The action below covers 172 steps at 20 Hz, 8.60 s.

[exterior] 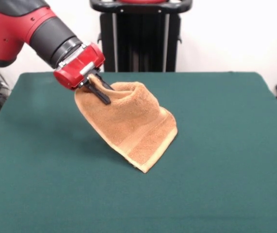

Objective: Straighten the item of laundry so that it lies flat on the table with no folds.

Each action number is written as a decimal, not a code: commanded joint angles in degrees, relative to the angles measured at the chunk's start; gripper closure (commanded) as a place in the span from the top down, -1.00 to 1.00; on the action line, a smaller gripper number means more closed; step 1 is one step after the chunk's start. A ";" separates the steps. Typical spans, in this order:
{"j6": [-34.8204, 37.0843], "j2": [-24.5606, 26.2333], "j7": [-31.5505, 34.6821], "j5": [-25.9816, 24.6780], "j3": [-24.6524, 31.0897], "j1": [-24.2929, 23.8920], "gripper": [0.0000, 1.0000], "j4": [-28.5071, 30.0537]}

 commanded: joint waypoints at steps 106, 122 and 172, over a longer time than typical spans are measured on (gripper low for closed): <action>12.68 -18.17 -10.16 -7.54 -15.04 19.16 -1.00 -11.70; 14.26 -18.37 -8.92 -6.37 -14.95 19.62 -1.00 -11.79; 7.35 -14.59 -7.17 -3.35 -9.59 16.02 1.00 -10.67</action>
